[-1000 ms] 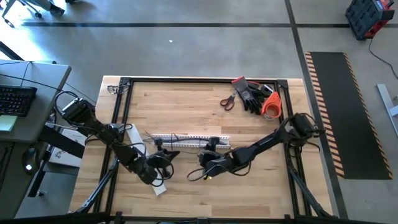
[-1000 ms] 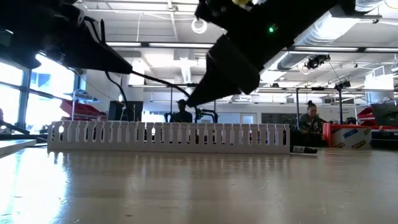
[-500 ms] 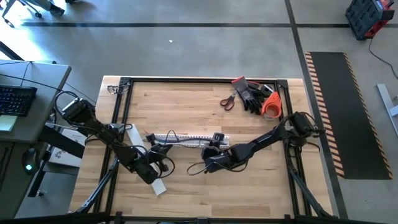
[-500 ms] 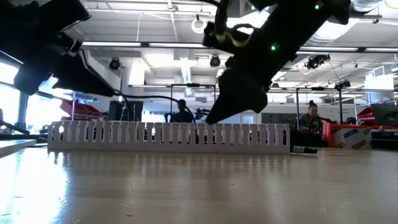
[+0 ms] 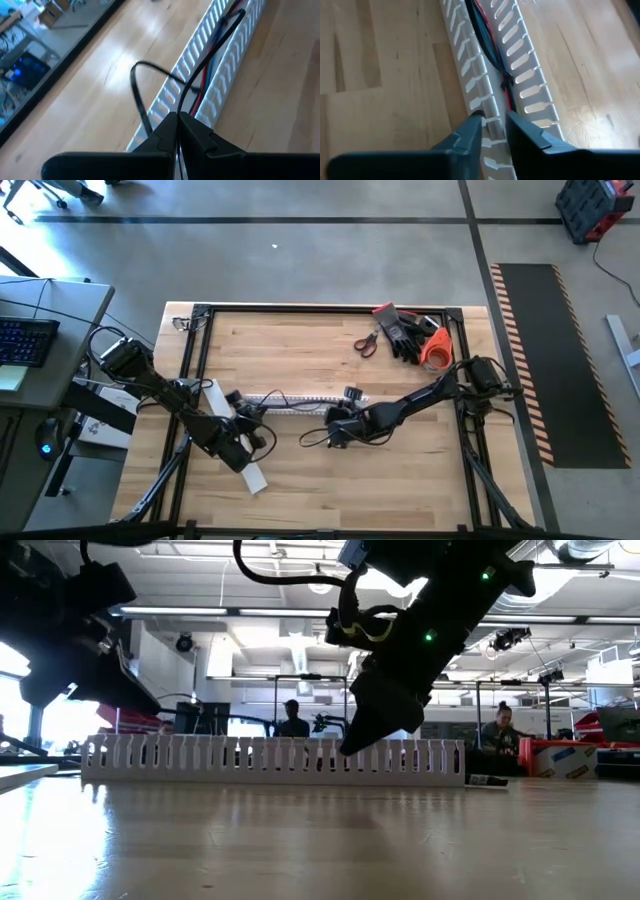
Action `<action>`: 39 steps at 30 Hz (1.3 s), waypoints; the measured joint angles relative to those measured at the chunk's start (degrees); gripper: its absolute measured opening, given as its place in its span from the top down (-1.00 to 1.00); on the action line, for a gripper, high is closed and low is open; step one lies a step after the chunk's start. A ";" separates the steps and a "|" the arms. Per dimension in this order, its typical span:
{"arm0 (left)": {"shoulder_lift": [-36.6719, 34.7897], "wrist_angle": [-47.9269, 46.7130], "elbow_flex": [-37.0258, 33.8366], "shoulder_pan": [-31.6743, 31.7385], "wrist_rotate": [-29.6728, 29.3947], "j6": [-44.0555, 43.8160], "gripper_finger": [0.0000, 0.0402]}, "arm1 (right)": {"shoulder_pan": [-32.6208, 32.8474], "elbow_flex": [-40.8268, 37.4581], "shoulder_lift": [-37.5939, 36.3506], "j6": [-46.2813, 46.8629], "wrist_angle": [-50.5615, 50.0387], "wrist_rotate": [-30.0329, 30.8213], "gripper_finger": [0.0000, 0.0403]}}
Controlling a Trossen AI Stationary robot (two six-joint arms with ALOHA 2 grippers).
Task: Ziptie cables
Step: Put the cable into the white cable duct
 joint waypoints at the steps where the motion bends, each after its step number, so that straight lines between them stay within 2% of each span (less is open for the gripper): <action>1: 0.00 -0.99 0.00 0.00 0.51 -1.21 1.00 | 0.02 0.00 0.00 -0.02 -0.02 -0.02 0.72; 5: 0.00 -4.62 0.00 0.02 2.78 -5.47 1.00 | 0.12 0.02 0.00 -0.11 -0.64 -0.62 0.95; 11: 0.00 -9.22 -0.02 0.02 5.13 -10.51 1.00 | 0.33 0.04 0.07 3.23 -6.77 -0.81 0.98; 19: -1.58 -8.64 -0.02 0.02 3.65 -9.70 1.00 | 1.44 0.02 0.07 1.87 -9.38 -0.84 0.99; 28: -6.19 -8.21 -0.02 2.28 3.04 -4.46 1.00 | 2.58 0.24 -1.10 -3.07 -9.88 -6.32 1.00; 39: -7.02 -3.84 0.00 6.17 12.07 5.75 1.00 | 7.01 0.24 -6.35 -3.51 -11.38 -11.87 1.00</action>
